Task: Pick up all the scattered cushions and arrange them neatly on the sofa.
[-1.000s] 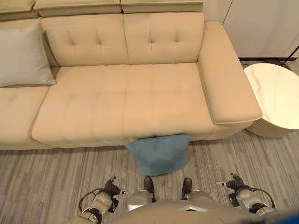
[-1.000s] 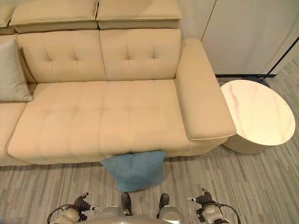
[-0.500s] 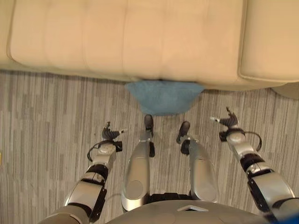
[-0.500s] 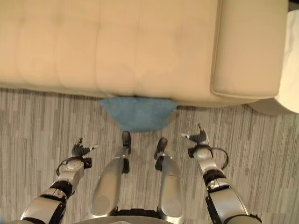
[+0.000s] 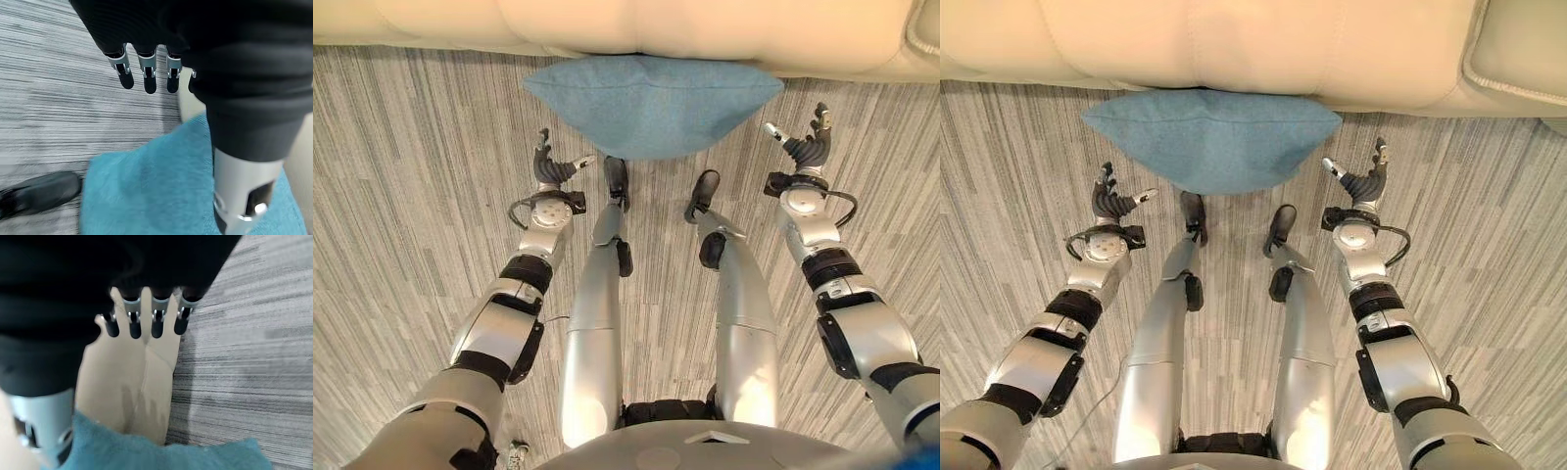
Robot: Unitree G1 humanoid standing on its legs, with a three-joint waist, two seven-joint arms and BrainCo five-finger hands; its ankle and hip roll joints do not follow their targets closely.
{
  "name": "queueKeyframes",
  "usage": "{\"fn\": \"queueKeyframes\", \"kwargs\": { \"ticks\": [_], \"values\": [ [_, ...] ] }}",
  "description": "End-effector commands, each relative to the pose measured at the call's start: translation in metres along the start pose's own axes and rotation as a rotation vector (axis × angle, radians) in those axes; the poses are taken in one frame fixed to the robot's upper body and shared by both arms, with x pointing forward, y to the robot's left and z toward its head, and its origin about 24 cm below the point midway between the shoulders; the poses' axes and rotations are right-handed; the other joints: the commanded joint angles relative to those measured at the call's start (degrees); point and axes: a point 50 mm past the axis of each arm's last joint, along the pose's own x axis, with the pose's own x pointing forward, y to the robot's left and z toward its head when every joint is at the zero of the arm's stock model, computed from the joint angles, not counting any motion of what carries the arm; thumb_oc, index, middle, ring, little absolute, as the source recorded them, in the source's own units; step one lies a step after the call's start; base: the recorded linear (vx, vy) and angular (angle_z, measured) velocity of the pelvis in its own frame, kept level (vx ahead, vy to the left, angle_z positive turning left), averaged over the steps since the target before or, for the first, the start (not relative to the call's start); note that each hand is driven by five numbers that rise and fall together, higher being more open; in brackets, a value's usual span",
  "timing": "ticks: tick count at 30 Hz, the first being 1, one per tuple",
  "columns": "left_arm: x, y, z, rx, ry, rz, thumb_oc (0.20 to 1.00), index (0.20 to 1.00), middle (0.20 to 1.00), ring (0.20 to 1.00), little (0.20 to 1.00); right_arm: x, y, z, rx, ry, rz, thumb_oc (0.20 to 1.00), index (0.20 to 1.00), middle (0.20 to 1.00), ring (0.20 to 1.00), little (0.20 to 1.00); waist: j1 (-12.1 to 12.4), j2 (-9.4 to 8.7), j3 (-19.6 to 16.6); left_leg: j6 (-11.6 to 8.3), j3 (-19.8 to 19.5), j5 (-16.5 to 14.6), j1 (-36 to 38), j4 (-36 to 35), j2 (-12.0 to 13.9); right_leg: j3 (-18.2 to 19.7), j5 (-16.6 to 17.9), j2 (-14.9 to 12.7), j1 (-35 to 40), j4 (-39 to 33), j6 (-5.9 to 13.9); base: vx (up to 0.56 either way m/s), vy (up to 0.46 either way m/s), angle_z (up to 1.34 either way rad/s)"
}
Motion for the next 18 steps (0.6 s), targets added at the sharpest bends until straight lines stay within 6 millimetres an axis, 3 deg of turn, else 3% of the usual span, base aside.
{"fn": "queueKeyframes", "kwargs": {
  "ticks": [1,3,4,9,12,14,18],
  "values": [
    [-0.020,0.012,-0.041,0.030,0.098,0.054,1.000,1.000,1.000,1.000,1.000,-0.019,-0.008,-0.029,-0.010,0.045,0.025,1.000,1.000,1.000,1.000,1.000,-1.0,1.87,-8.6,-3.78,-4.2,-4.9,-2.0,0.0,1.0,2.9,2.4,-0.2,1.0,-5.2,8.21,0.02,0.003,0.06],
    [-0.013,0.013,-0.030,0.040,0.063,0.053,1.000,1.000,1.000,1.000,1.000,-0.015,-0.004,-0.019,-0.002,0.015,0.051,1.000,1.000,1.000,1.000,1.000,-1.1,1.85,-8.8,-3.73,-4.3,-4.7,-3.9,0.1,0.8,3.2,2.4,-0.3,-0.9,-4.7,8.32,0.04,-0.010,0.05],
    [-0.005,0.009,-0.011,0.053,0.005,0.037,1.000,1.000,1.000,1.000,1.000,-0.010,0.001,-0.008,-0.020,-0.023,0.085,1.000,1.000,1.000,1.000,1.000,-1.4,2.09,-8.8,-3.50,-4.5,-4.4,-7.1,1.4,0.6,3.7,2.0,-0.4,-4.2,-2.8,8.33,0.05,0.001,0.06],
    [0.004,0.000,0.015,0.071,-0.076,0.010,1.000,1.000,1.000,1.000,1.000,-0.009,0.016,0.006,-0.019,-0.069,0.137,1.000,1.000,1.000,1.000,1.000,-1.4,2.71,-9.9,-3.21,-4.9,-4.1,-10.7,2.1,0.4,4.4,1.5,-0.6,-8.4,-0.8,8.45,0.04,-0.001,0.05],
    [0.010,-0.010,0.034,0.066,-0.128,-0.003,1.000,1.000,1.000,1.000,1.000,-0.012,0.041,0.019,-0.053,-0.116,0.214,1.000,1.000,1.000,1.000,1.000,-1.2,3.30,-10.4,-2.72,-5.2,-4.2,-13.5,3.4,0.3,5.2,1.2,-0.8,-11.5,0.8,8.81,0.08,0.034,0.02],
    [0.014,-0.031,0.067,0.045,-0.216,-0.032,1.000,1.000,1.000,1.000,1.000,-0.018,0.079,0.044,-0.074,-0.187,0.304,1.000,1.000,1.000,1.000,1.000,-0.6,3.79,-11.1,-2.35,-5.6,-4.4,-15.2,3.9,-0.3,5.9,1.1,-0.7,-13.3,1.4,8.91,0.08,-0.006,0.01],
    [0.007,-0.058,0.097,-0.036,-0.299,-0.076,1.000,1.000,1.000,1.000,1.000,-0.026,0.106,0.065,-0.061,-0.242,0.364,1.000,1.000,1.000,1.000,1.000,0.4,4.05,-12.1,-2.23,-6.4,-4.5,-16.3,4.8,-0.9,5.8,0.4,-0.7,-14.4,2.6,8.82,0.04,-0.031,0.05]
  ]
}}
